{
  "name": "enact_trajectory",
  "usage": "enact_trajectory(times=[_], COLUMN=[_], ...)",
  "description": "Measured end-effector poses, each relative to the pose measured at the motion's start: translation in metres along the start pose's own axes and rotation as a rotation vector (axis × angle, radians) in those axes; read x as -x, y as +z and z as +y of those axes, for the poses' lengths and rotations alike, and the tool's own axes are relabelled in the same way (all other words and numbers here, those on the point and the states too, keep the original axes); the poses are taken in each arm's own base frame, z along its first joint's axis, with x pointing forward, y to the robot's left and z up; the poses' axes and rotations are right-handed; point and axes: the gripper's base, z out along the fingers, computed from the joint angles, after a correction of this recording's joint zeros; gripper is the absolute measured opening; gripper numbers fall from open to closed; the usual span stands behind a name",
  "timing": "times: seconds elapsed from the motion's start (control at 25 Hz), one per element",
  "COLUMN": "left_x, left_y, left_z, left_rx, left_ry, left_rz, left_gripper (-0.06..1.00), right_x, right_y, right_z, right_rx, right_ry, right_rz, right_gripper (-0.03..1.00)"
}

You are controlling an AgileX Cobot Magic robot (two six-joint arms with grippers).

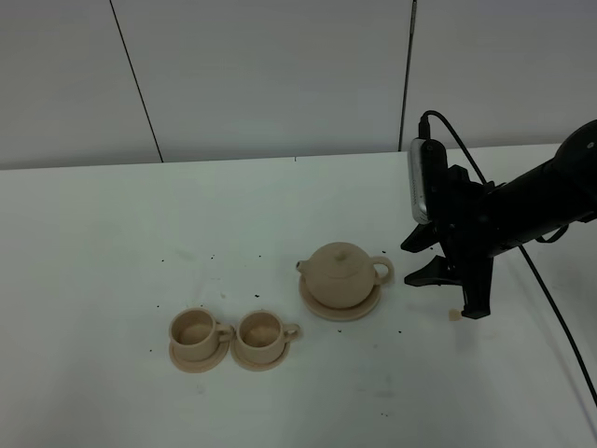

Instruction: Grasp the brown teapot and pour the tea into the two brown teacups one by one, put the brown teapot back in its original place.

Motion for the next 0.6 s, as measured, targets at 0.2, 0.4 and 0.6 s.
enact_trajectory(times=[0.2,0.4,0.6], left_x=[0.000,0.000,0.000], left_y=[0.000,0.000,0.000], left_z=[0.000,0.000,0.000], left_rx=[0.000,0.000,0.000], left_ry=[0.001,0.001,0.001], left_rz=[0.000,0.000,0.000], left_gripper=[0.23,0.23,0.23], right_x=[0.000,-0.003,-0.009], right_y=[0.006,0.016,0.029], right_z=[-0.014,-0.024,-0.028], right_rx=[-0.024,-0.025,-0.015], right_ry=[-0.012,-0.007,0.008], right_rz=[-0.005,-0.013,-0.017], right_gripper=[0.39,0.37,0.37])
